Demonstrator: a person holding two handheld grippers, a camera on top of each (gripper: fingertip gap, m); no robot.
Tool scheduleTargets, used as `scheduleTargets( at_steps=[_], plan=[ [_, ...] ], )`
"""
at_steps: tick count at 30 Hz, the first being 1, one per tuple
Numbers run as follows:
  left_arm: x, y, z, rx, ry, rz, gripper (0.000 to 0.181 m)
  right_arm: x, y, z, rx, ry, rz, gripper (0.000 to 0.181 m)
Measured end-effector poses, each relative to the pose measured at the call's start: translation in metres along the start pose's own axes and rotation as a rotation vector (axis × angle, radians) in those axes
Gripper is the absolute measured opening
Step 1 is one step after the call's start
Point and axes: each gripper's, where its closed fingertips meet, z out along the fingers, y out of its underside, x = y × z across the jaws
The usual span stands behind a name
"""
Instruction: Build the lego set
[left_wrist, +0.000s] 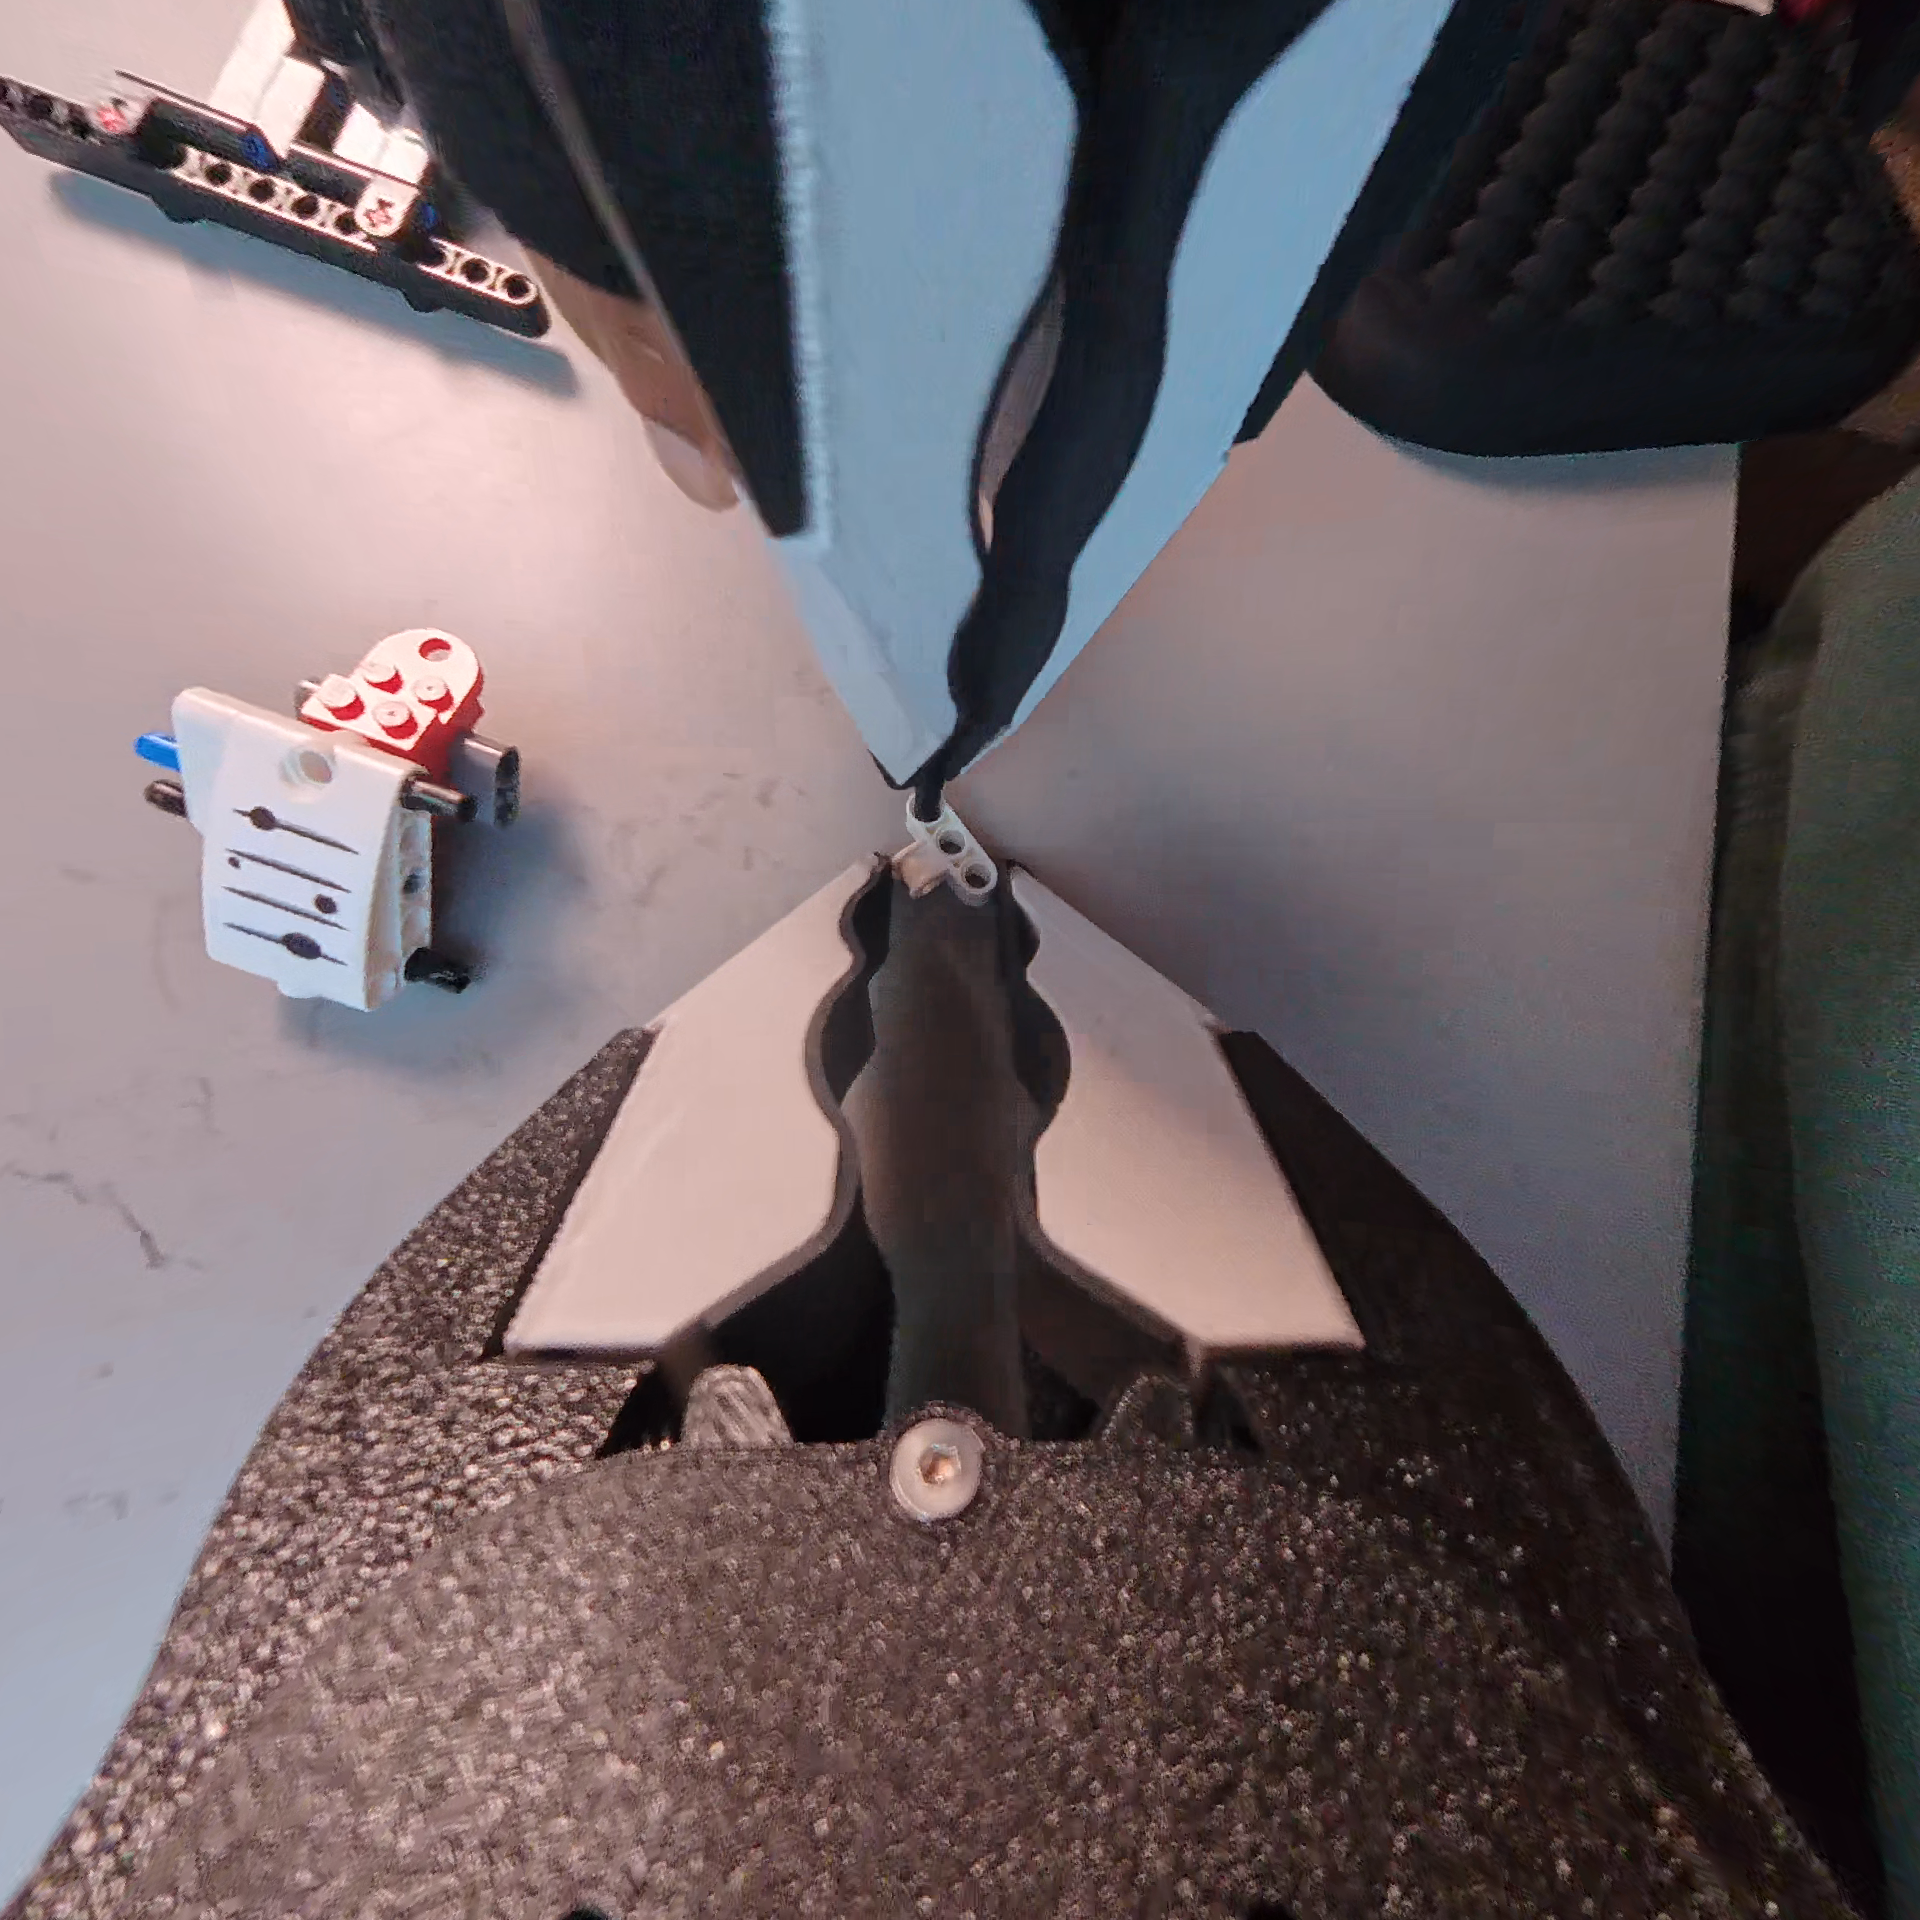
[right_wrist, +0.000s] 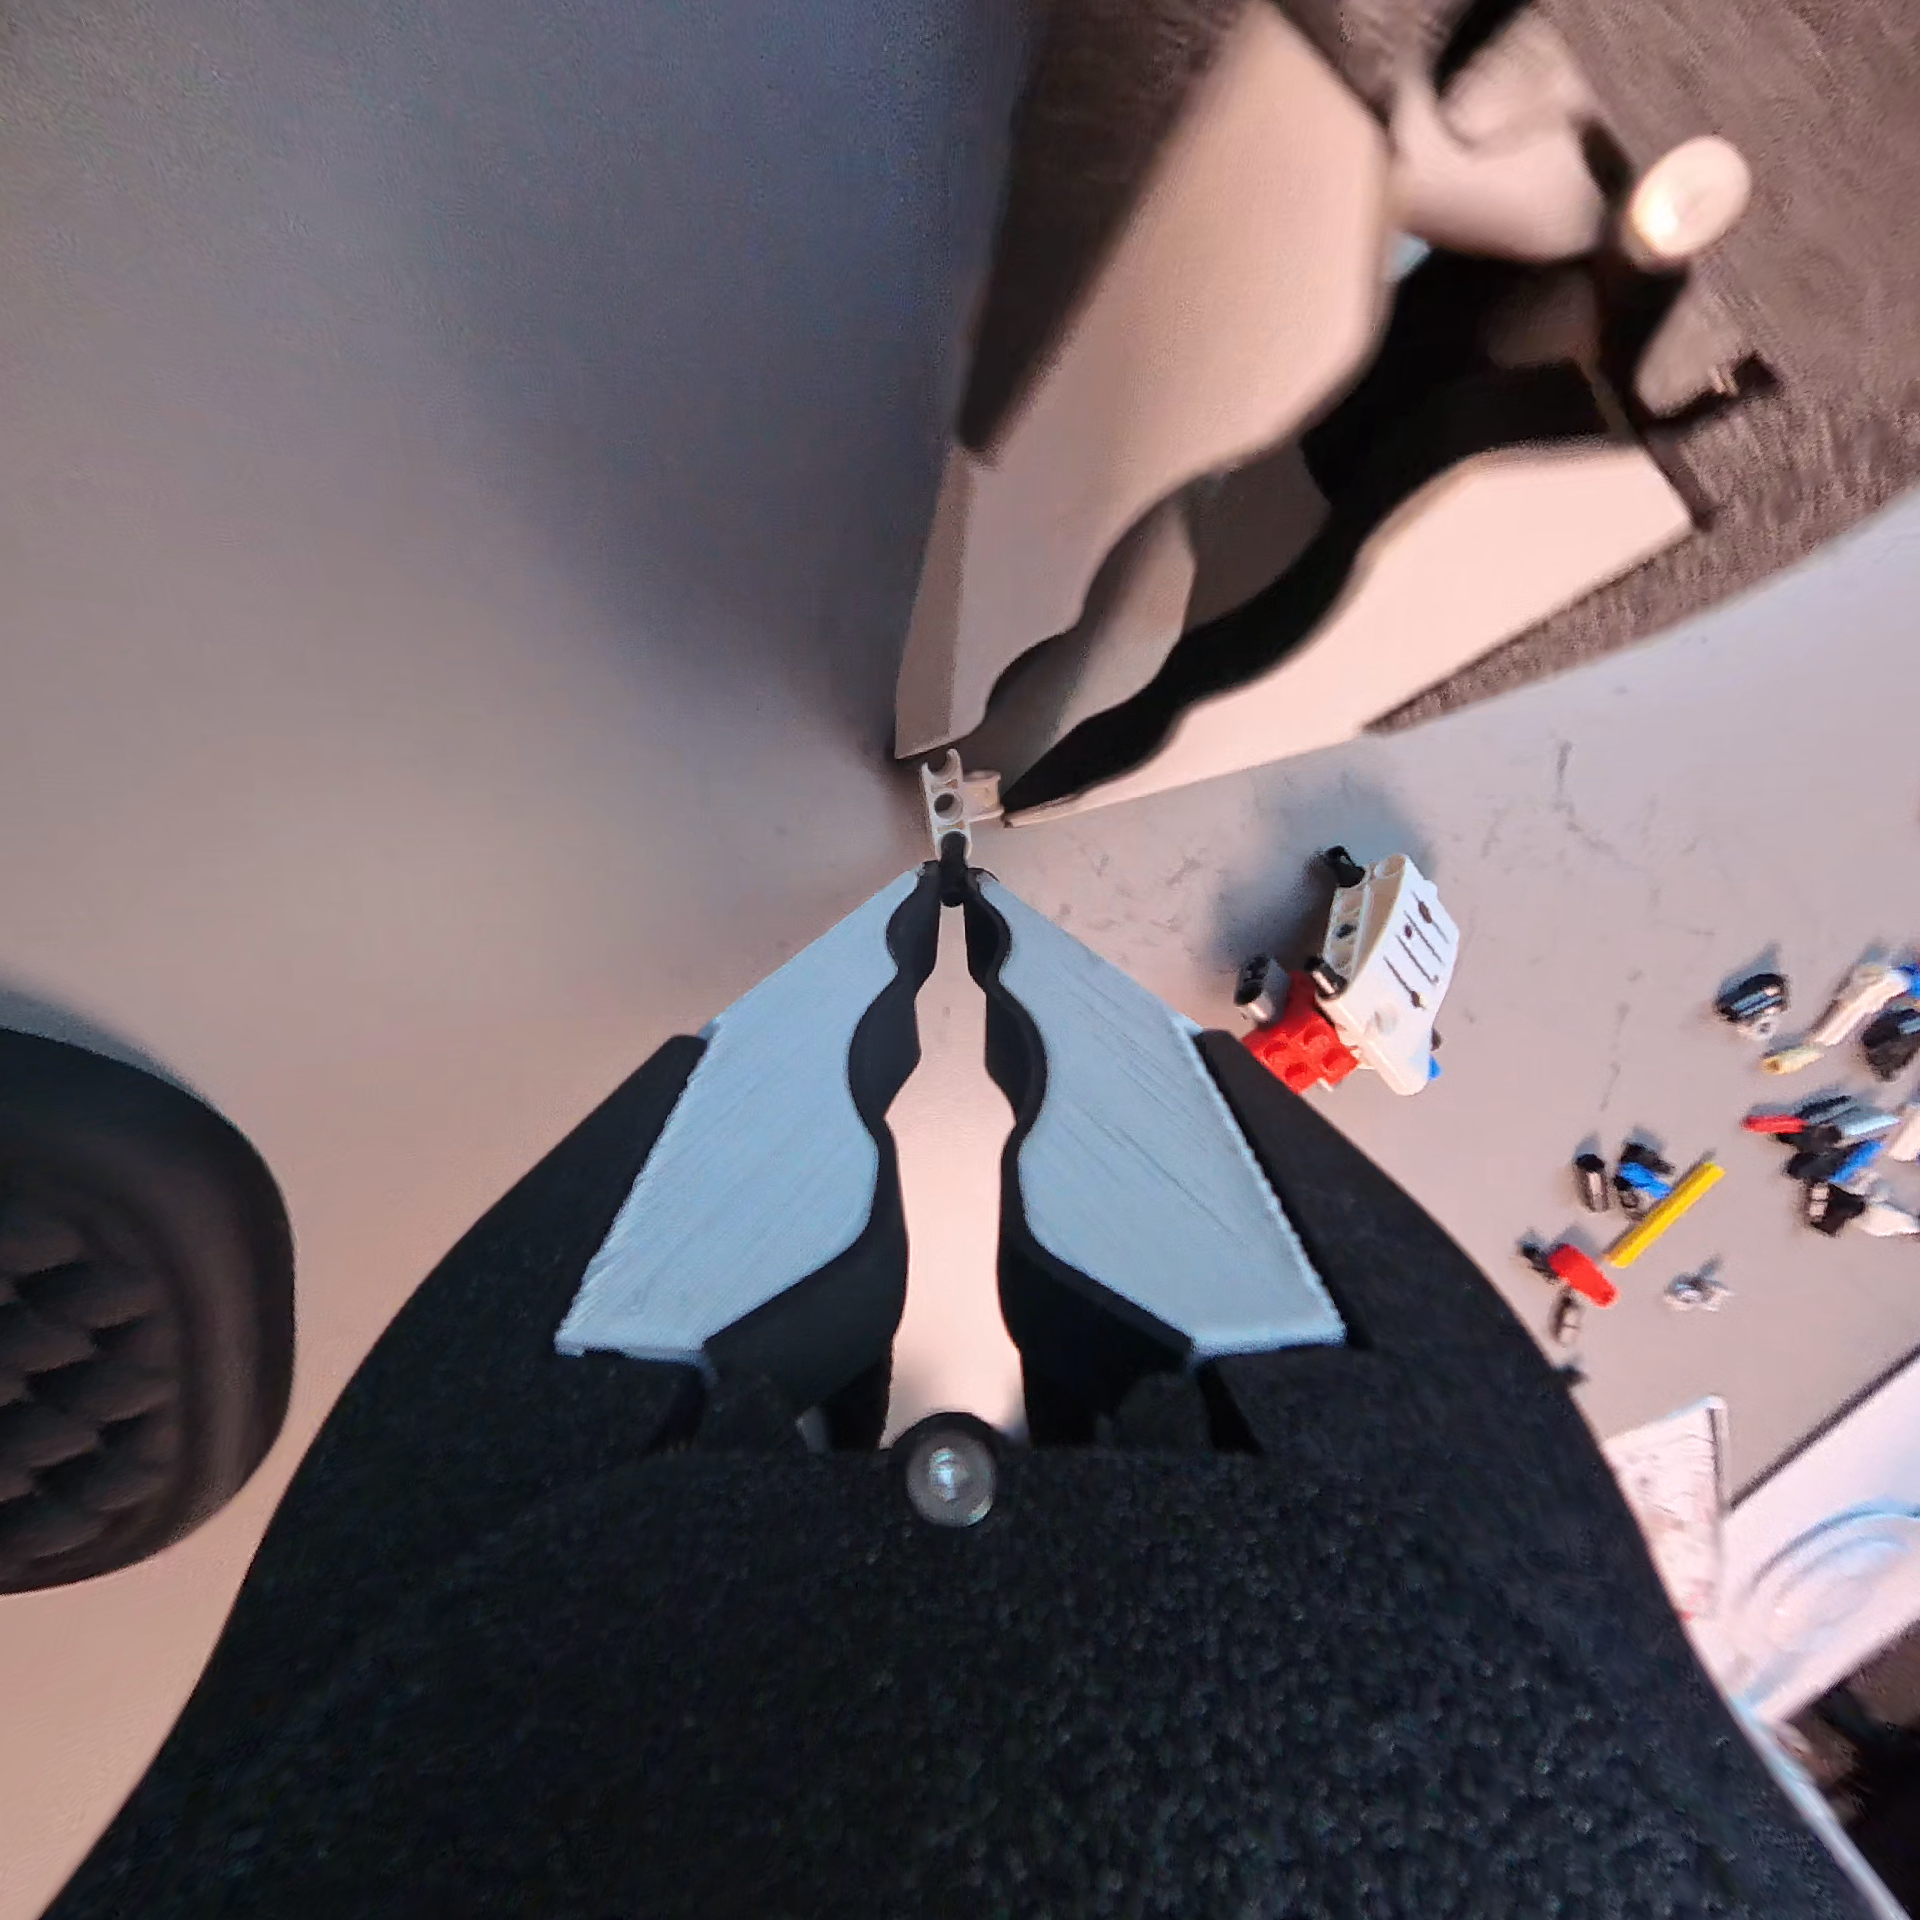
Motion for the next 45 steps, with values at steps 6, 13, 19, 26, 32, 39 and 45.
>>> scheduleTargets(
  at_steps=[6,13,19,26,32,39,45],
  plan=[
    [0.000,0.003,-0.004,-0.059,0.212,0.130,0.020,0.001,-0.003,0.000,-0.126,-0.019,-0.163,0.004],
    [0.000,0.005,-0.005,-0.044,0.308,0.272,0.019,-0.002,0.004,0.007,-0.229,-0.120,-0.172,0.004],
    [-0.001,0.005,-0.005,-0.037,0.268,0.314,0.019,-0.007,0.004,0.010,-0.172,-0.147,-0.065,0.004],
    [-0.001,0.005,-0.005,-0.031,0.255,0.331,0.022,-0.001,-0.005,-0.005,0.081,-0.052,0.287,0.004],
    [-0.003,-0.022,-0.034,0.169,0.299,0.169,0.026,0.012,-0.006,-0.026,0.168,0.174,0.434,0.004],
    [0.001,-0.055,-0.048,0.336,0.410,-0.061,0.019,0.015,-0.013,-0.043,0.218,0.353,0.514,0.004],
    [0.008,-0.065,-0.061,0.424,0.461,-0.075,0.003,0.018,-0.022,-0.065,0.380,0.440,0.605,0.004]
  ],
)
